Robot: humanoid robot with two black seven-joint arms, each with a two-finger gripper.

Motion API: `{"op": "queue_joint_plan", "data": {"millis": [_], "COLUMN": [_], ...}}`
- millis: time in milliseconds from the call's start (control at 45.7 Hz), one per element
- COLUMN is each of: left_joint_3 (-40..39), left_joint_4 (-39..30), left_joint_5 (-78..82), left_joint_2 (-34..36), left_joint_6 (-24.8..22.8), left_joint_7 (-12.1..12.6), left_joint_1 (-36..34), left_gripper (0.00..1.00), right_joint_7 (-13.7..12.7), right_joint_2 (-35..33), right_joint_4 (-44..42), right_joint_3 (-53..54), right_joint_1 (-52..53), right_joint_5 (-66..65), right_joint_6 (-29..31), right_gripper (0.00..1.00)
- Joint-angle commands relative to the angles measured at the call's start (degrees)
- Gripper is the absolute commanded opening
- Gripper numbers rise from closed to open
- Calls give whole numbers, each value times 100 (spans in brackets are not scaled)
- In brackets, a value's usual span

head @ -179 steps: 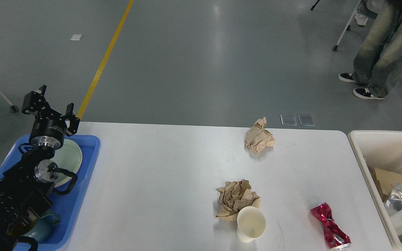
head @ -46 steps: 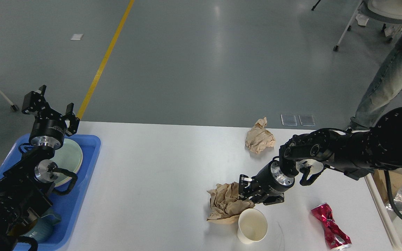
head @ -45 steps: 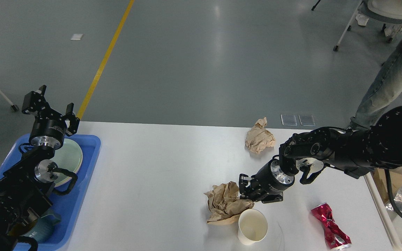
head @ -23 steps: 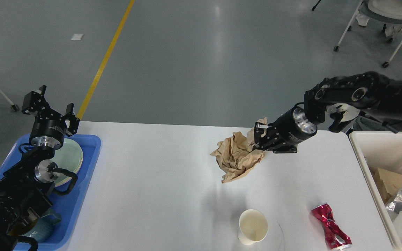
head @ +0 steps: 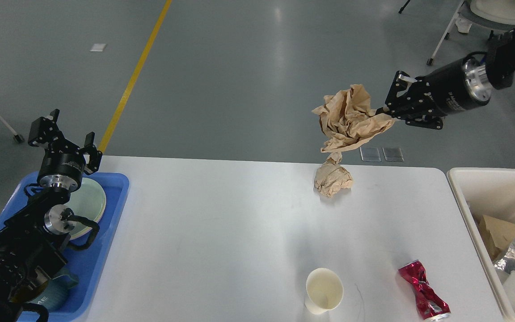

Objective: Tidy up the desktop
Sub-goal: 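Lift the crumpled brown paper and drop it into the white bin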

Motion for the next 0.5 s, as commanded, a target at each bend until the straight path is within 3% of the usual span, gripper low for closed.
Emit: {"op": "queue_joint_plan", "data": {"millis": [0,175,285,482], "left_joint_3": [0,0,0,0], "left_joint_4": [0,0,0,0], "left_joint_5": [3,3,3,3], "left_joint_2": [0,-8,0,0], "left_joint_6": [0,0,0,0], "left_joint_7": [4,4,4,-5], "left_joint_1": [0,0,0,0], "left_gripper": [96,96,96,96], "right_joint_7": [-2,6,15,24], "right_joint_2": [-797,-1712,-2082,-2056], "right_joint_4": [-597,-1142,-1204,-1318], "right_joint_3": [84,365,821,1446], "right_joint_1": [-526,-1782,-2731,-4454], "right_joint_5": [28,89,160,151], "right_joint_6": [-122,-788,-1702,-3302], "right_gripper": [0,0,0,1]}}
